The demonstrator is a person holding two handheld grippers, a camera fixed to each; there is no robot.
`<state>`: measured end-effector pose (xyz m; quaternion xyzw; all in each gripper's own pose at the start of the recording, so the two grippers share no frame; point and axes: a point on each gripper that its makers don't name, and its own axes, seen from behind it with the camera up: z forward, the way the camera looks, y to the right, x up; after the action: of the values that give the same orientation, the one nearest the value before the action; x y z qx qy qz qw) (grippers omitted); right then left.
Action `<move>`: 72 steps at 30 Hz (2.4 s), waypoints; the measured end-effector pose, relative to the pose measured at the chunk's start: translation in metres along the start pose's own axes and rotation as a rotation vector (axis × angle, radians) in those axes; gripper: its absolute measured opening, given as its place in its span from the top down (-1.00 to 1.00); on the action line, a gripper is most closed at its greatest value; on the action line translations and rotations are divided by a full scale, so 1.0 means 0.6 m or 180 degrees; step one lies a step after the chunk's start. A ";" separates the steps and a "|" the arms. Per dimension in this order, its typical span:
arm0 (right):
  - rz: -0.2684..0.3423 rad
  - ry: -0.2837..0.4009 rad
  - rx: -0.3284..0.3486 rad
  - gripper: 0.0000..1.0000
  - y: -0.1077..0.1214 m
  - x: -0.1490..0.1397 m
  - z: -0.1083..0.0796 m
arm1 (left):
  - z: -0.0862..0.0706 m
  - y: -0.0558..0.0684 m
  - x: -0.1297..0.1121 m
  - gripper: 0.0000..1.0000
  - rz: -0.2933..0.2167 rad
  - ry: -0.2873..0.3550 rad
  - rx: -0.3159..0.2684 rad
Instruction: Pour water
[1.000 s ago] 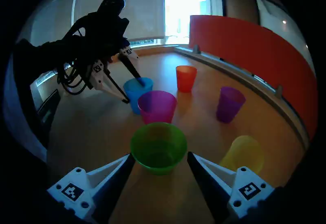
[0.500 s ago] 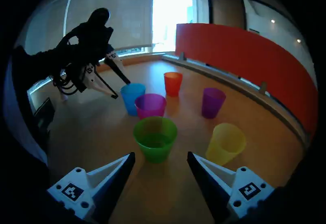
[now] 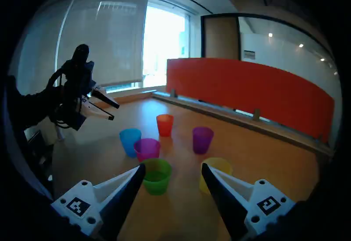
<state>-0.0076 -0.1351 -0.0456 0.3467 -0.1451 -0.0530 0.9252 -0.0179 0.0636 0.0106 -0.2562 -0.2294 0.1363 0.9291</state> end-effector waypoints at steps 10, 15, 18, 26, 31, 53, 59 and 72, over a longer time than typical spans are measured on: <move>0.0154 0.0403 -0.0366 -0.99 0.035 0.055 -0.023 | -0.044 -0.048 0.054 -0.80 -0.0231 0.0587 0.0400; 0.0212 0.0547 -0.0547 -0.98 0.060 0.072 -0.034 | -0.059 -0.063 0.069 -0.80 -0.0313 0.0783 0.0521; 0.0225 0.0636 -0.0679 -0.98 0.078 0.085 -0.042 | -0.069 -0.073 0.080 -0.80 -0.0347 0.0895 0.0605; 0.0303 0.0966 -0.1245 -0.98 0.136 0.123 -0.073 | -0.101 -0.091 0.109 -0.80 -0.0510 0.1316 0.0904; 0.0320 0.1069 -0.1587 -0.98 0.170 0.126 -0.093 | -0.121 -0.104 0.110 -0.80 -0.0555 0.1500 0.1136; 0.0302 0.1159 -0.2347 -0.98 0.216 0.103 -0.139 | -0.136 -0.118 0.066 -0.80 -0.0797 0.1627 0.1572; 0.0487 0.1093 -0.2451 -0.98 0.237 0.072 -0.147 | -0.125 -0.113 0.046 -0.80 -0.0716 0.1632 0.1634; 0.0565 0.1040 -0.2600 -0.98 0.254 0.065 -0.157 | -0.098 -0.110 0.003 -0.80 -0.0703 0.1640 0.1779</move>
<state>0.0579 0.0308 -0.0040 -0.0570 0.0065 0.0290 0.9979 0.0216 -0.0148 0.0020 0.0071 0.0310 0.0240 0.9992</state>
